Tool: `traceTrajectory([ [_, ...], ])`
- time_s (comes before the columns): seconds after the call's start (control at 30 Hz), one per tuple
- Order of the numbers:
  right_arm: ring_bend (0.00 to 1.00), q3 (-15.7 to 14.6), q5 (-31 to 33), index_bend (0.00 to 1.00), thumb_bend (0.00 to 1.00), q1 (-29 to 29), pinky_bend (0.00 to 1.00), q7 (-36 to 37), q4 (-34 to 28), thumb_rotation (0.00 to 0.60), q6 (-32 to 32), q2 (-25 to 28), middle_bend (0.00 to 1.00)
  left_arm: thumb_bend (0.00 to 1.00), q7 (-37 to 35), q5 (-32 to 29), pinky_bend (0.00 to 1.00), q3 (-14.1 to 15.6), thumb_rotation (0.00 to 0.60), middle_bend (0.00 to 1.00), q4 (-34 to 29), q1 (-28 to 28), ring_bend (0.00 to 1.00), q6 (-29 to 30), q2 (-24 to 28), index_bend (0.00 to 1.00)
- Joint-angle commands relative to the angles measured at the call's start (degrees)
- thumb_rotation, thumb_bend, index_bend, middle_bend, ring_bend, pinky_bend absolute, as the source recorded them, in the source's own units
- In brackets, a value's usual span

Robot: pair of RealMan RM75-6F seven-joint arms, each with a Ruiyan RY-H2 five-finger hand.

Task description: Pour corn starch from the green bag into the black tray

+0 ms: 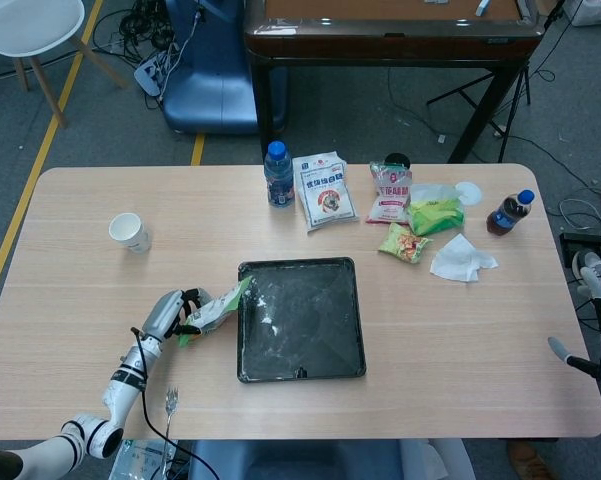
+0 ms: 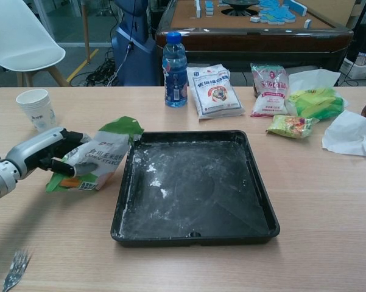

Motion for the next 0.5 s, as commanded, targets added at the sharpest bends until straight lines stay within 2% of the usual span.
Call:
traceTrajectory([
  [0.03,0.03,0.01,-0.06,0.1,0.05,-0.06,0.07,-0.04,-0.07,0.6,0.16,0.03,0.29,0.28,0.65,-0.06,0.48,0.37,0.6,0.46,-0.71,0.22,0.35,-0.86,0.61,0.43],
  [0.13,0.03,-0.02,-0.05,0.1,0.05,-0.2,0.07,-0.07,-0.13,0.6,0.35,0.03,0.29,0.27,1.31,-0.22,0.39,0.69,0.6,0.35,-2.26,0.27,0.25,-1.96,1.69,0.33],
  [0.37,0.03,-0.03,-0.15,0.1,0.05,-0.46,0.07,0.01,-0.32,0.6,0.77,0.15,0.29,0.27,3.2,-1.75,0.16,-0.13,0.6,0.06,-6.79,0.85,0.02,-2.72,4.03,0.02],
  [0.4,0.03,-0.01,-0.18,0.1,0.05,-0.47,0.07,0.01,-0.33,0.6,0.82,0.17,0.29,0.27,3.5,-2.03,0.13,-0.28,0.6,0.03,-7.58,0.98,0.0,-2.77,4.43,0.0],
  [0.5,0.03,0.04,-0.24,0.1,0.05,-0.41,0.07,-0.04,-0.37,0.6,0.83,0.19,0.29,0.27,4.3,-3.31,0.06,-0.98,0.6,0.0,-10.41,1.49,0.0,-3.04,5.76,0.0],
])
